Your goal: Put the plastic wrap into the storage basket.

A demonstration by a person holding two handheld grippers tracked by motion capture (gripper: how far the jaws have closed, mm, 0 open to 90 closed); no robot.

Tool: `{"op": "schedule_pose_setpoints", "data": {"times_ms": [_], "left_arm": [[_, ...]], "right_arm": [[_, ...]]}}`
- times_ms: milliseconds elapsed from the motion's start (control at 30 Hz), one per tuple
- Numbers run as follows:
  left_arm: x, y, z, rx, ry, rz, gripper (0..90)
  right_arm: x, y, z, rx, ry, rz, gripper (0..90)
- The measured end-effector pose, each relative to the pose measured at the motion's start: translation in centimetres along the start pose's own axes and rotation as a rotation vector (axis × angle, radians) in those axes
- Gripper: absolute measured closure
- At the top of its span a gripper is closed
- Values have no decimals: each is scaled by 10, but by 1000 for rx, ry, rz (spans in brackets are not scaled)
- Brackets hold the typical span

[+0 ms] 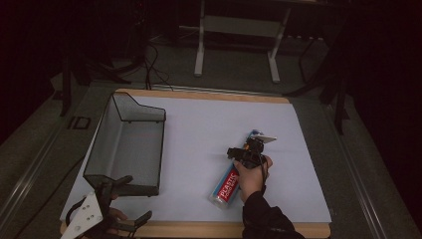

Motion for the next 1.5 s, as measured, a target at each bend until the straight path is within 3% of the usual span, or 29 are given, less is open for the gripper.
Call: {"op": "schedule_pose_setpoints", "data": {"times_ms": [167,300,433,500,600,733,833,867,933,1067,1267,1433,1500], "left_arm": [[0,0,-1,3,-3,0,6],[0,0,-1,2,-4,1,6],[1,-1,-1,1,-7,4,6],[1,-2,-1,0,-6,8,6],[1,-2,-2,1,-10,10,6],[2,-3,-3,1,-14,13,6],[2,-3,-1,-2,-12,14,6],[2,-3,-1,-1,-11,16,6],[3,-4,-1,2,-10,17,6],[2,-3,-2,3,-12,14,6],[2,-3,-1,2,-12,15,6],[3,-4,-1,5,-11,18,6],[3,-3,-2,5,-12,15,6]], "right_arm": [[2,-8,0,-2,-40,31,99],[6,-13,-2,21,-44,51,124],[7,-13,-5,42,-4,41,206],[7,-12,-6,26,9,55,221],[6,-10,-9,-9,-10,62,246],[6,-9,-9,-13,-21,63,257],[4,-7,-11,-51,-61,74,277],[3,-7,-12,-86,-98,80,290],[2,-7,-11,-104,-104,91,303],[3,-8,-1,-117,-53,100,312],[1,-5,11,-150,-23,102,316],[-5,5,27,-199,21,100,318],[-10,12,38,-221,61,86,318]]}}
Point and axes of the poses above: each handheld gripper's, and its own axes: y roughly backward along the jaws, x roughly out of its underside, z roughly to its left, the point moved 5 cm from there along -y, roughly forward along the jaws, and after that the axes turned 8 degrees about -x, right-handed, at the moved point
